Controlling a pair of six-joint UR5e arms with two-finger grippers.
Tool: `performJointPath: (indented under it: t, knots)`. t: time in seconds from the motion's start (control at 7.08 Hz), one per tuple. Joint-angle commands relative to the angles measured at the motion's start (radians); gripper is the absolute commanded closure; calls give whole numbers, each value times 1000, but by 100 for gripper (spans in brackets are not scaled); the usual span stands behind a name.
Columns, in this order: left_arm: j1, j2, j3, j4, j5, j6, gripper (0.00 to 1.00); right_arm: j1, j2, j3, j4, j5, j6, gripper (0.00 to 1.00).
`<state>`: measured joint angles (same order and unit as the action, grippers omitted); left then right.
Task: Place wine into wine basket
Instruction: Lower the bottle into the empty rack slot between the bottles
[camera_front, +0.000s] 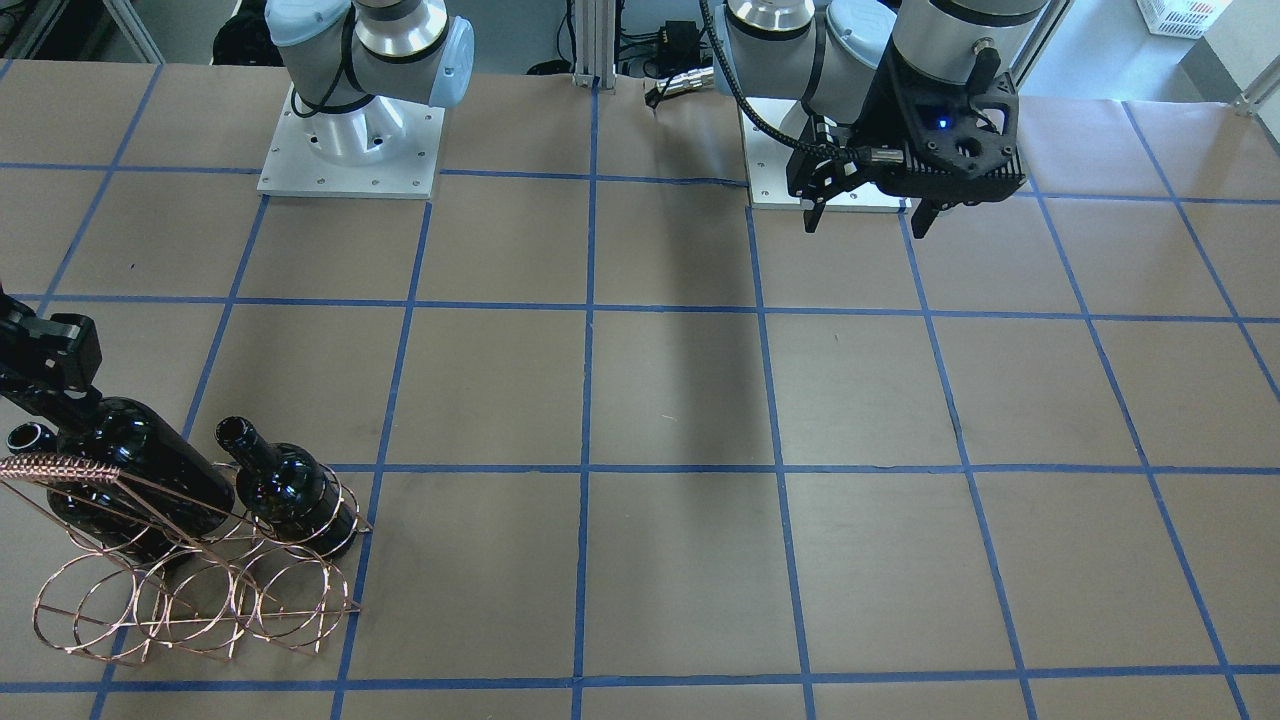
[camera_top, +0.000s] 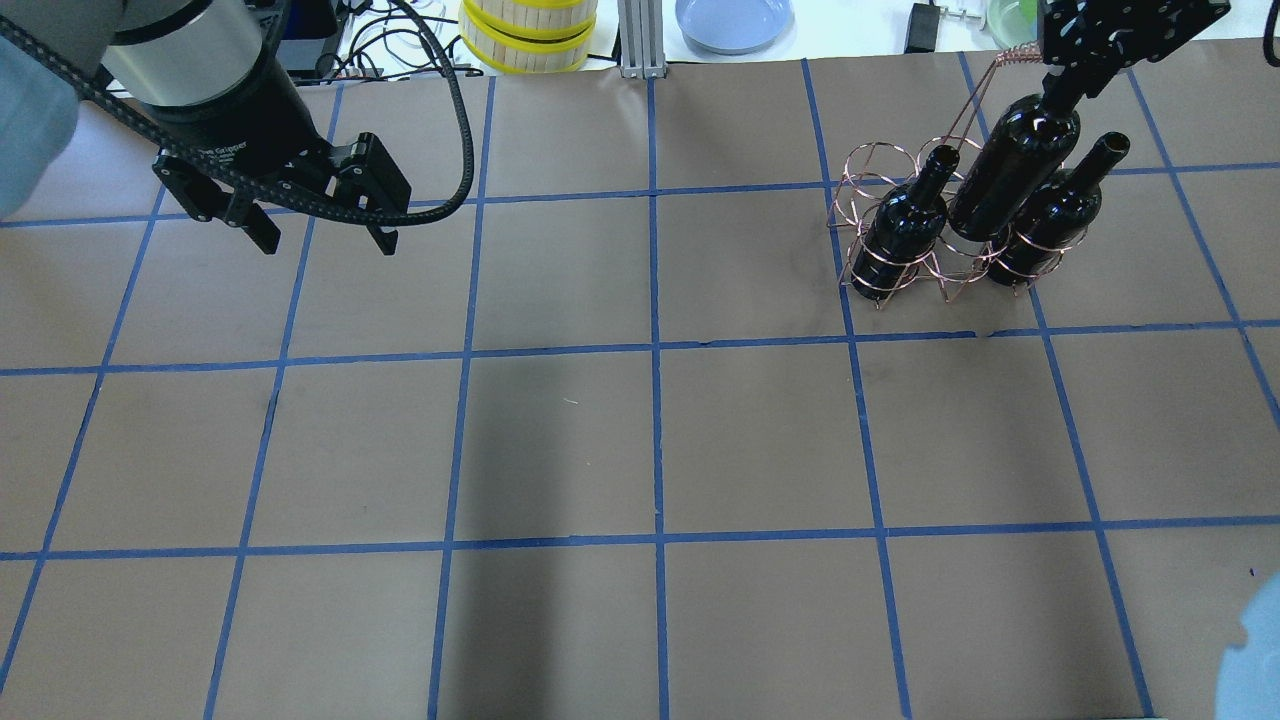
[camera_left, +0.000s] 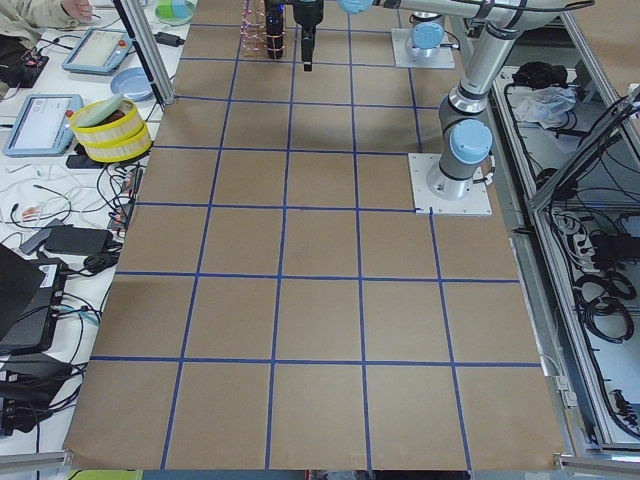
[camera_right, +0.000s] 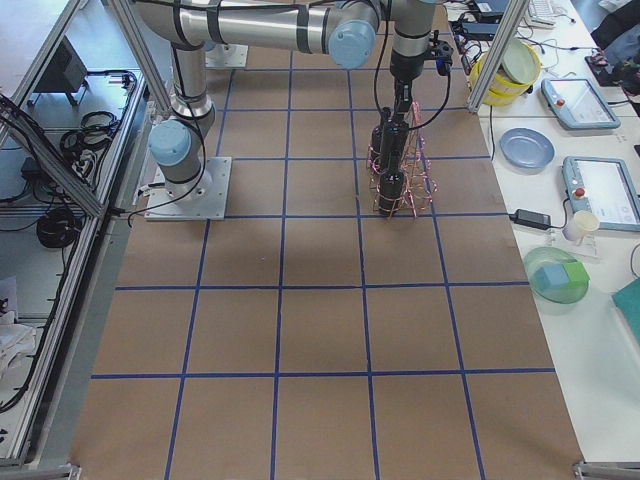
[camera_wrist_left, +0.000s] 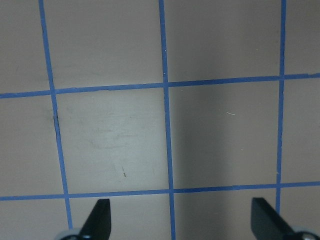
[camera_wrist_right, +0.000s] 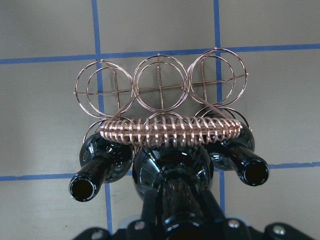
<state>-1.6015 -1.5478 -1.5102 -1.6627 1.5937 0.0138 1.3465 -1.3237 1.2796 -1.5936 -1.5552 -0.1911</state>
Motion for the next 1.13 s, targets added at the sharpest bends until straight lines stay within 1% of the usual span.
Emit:
performJointPath:
  t: [0.0,0.57,0.71,0.99]
  knots:
    - [0,0,-1,0,0,0,0,6,1,14,-3,-3,-1,100]
    - [0,2,-1,0,0,0,0,6,23,21,-37,1,-17,100]
    - [0,2,-1,0,0,0,0,6,32,41,-69,1,-17,100]
    - [0,2,-1,0,0,0,0,6,49,130,-185,0,-22,100]
